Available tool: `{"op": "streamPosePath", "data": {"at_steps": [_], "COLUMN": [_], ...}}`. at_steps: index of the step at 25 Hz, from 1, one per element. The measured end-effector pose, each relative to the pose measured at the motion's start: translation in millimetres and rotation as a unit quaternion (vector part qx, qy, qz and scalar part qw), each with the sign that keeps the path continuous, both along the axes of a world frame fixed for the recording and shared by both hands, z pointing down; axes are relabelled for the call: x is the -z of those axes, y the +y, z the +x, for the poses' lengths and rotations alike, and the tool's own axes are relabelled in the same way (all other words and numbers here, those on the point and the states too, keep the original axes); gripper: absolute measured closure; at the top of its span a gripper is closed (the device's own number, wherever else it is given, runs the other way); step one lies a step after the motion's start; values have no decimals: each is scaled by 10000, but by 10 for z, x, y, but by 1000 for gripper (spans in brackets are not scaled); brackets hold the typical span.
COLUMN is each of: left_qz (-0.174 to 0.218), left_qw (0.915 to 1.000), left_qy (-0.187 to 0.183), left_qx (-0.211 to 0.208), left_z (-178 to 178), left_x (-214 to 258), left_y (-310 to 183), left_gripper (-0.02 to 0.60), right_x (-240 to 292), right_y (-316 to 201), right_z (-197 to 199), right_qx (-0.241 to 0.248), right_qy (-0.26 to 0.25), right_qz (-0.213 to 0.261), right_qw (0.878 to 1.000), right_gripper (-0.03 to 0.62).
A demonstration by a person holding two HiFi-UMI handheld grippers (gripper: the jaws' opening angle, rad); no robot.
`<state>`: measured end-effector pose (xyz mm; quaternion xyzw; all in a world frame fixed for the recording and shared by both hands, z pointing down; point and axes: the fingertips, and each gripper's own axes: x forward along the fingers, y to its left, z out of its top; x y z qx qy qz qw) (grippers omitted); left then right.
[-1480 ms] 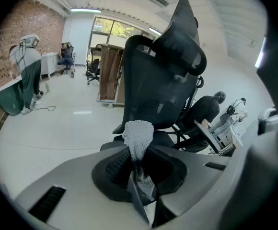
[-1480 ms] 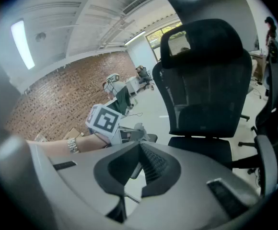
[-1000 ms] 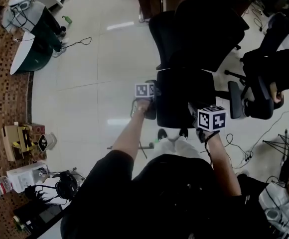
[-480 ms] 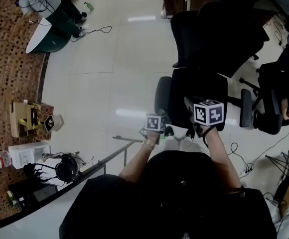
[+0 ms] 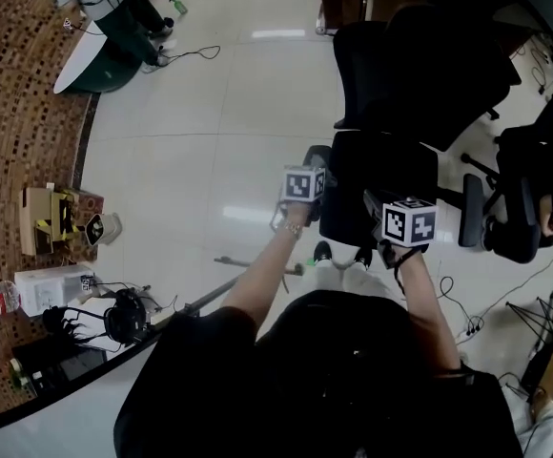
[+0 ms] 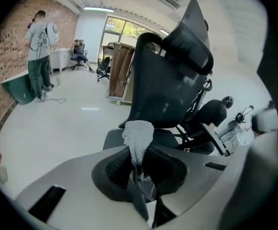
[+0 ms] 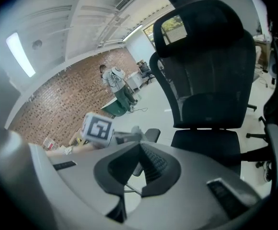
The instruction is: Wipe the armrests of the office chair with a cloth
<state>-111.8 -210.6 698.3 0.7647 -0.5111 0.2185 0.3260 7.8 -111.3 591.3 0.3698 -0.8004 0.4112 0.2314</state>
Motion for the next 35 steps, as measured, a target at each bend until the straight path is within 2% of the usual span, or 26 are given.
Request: {"op": "streamPosePath", "data": {"at_steps": [4,7,9,13,16,18,20,22,25,29,31,35], "left_qz": [-185,-554,-668,-574,-762,-935,-1036,-831,-289,209,154,-421], "left_qw": [9992,9975,9969,9980,9968,9952,9945,9964,9986,9986,9977,9913], "left_qy": [-333,-393,-381,-178,105,60,-10,-64,-68,-220,-447,-1125], "left_qx": [-139,-197,-138,177,224,286,148,-173,-442,-422,-476,-539], "left_z": [-177,-256,-276,-268,-127,-85,58,276,472,398,323,66], "left_x": [-237,-550,-672,-699,-753,-788,-738,-568,-246,16,-39,-442], "left_y": [-642,-593,-415,88,677,1075,1360,1397,995,19,-393,-775], "left_gripper": [534,534,534,534,534,534,532,532,532,532,532,532], "right_x": [-24,-20,-22,-79,-81,-102,-146,-138,-78,-98,-108,-105], "right_y": [135,230,252,196,123,100,103,119,153,173,203,310], "right_z": [195,314,383,388,262,151,27,-109,-224,-109,-11,186], "right_qx": [-211,-298,-333,-264,-120,14,205,374,460,238,66,-244], "right_qy": [57,52,46,-28,-84,-60,-74,-171,-292,-198,-169,-117], "right_qz": [-63,-79,-84,-112,-90,-63,-74,-111,-141,-147,-181,-257], "right_qw": [9997,9995,9994,9996,9999,10000,9997,9991,9984,9994,9997,9993], "right_gripper": [588,588,588,588,587,588,588,588,588,588,588,588]}}
